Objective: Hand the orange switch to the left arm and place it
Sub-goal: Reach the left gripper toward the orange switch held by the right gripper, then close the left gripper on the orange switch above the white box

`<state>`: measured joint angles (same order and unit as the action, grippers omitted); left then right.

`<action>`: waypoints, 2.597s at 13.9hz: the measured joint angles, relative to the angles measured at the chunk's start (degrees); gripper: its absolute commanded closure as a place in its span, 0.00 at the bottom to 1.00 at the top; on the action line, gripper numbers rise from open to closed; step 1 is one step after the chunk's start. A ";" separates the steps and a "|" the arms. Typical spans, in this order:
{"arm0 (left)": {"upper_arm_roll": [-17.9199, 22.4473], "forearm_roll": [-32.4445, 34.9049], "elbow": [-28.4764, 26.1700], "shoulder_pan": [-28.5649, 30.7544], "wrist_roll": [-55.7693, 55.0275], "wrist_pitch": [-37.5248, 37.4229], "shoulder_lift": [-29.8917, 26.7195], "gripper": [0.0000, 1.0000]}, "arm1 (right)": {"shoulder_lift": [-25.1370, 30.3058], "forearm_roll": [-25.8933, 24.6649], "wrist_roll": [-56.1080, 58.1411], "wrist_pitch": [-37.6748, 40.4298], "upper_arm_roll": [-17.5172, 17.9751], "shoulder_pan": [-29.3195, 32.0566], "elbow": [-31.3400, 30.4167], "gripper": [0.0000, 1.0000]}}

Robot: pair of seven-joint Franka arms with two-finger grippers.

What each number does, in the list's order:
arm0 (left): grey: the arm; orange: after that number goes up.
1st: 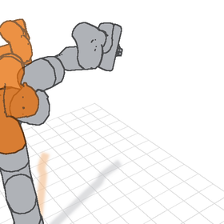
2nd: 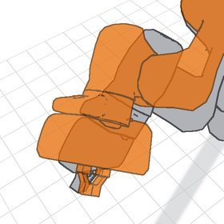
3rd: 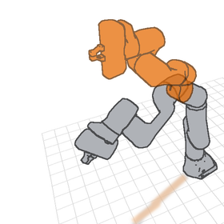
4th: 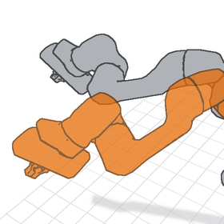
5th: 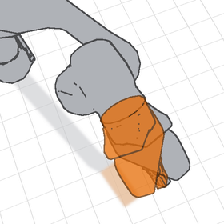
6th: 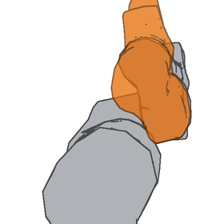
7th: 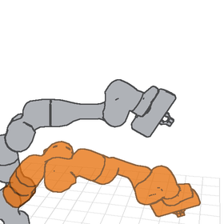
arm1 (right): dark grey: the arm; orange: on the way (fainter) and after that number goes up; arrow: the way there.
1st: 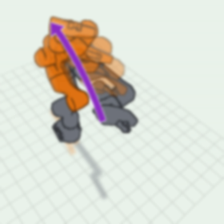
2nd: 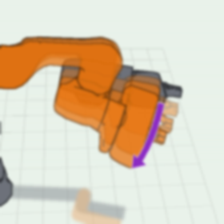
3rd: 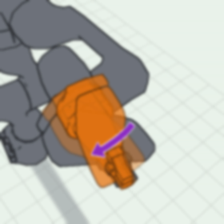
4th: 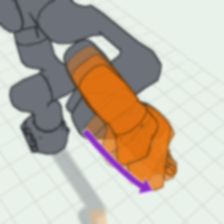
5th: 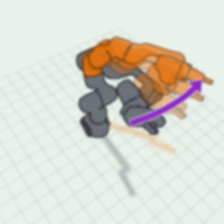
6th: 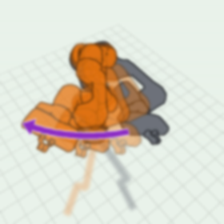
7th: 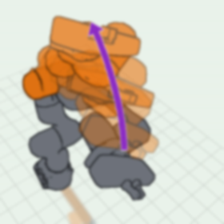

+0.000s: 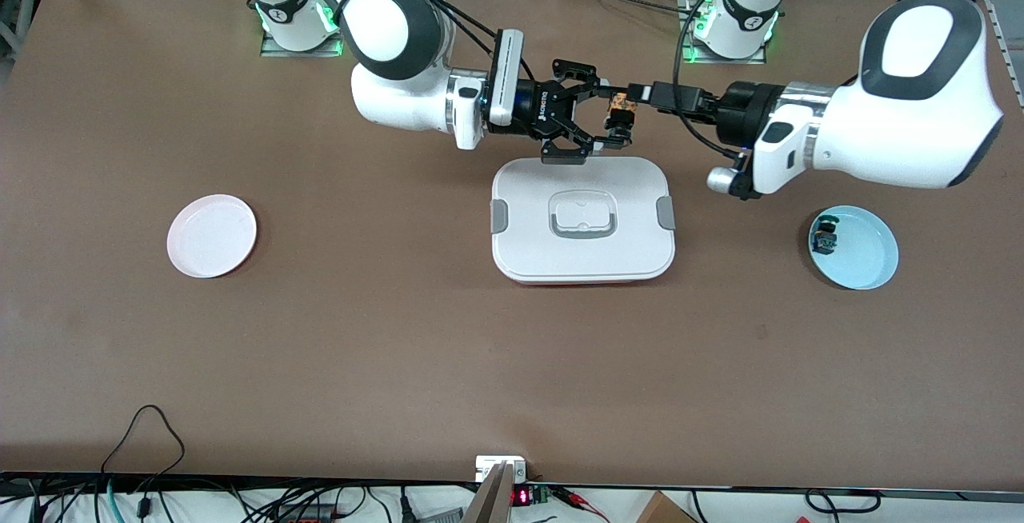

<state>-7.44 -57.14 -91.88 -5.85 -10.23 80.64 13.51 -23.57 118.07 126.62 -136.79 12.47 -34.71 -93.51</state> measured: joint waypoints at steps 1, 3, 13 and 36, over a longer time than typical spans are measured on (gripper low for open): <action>-0.14 -0.01 0.01 -0.69 2.80 0.06 0.58 0.00 | 0.00 0.00 0.00 0.00 0.00 0.00 0.00 0.99; -0.16 -0.02 0.01 -1.16 10.30 0.18 2.55 0.00 | 0.00 0.00 0.02 0.00 0.00 -0.01 0.01 0.99; -0.05 -1.45 0.61 -0.83 16.35 0.35 4.75 0.00 | -0.51 0.01 0.22 -0.19 0.00 -0.07 0.60 0.99; -0.41 -14.08 -1.12 2.06 25.95 0.64 5.96 0.85 | -0.50 1.01 0.25 -0.13 0.00 -0.08 1.26 0.99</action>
<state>-7.85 -71.22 -92.99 -3.78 15.71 81.29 19.48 -24.06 119.08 126.87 -136.92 12.47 -34.80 -92.25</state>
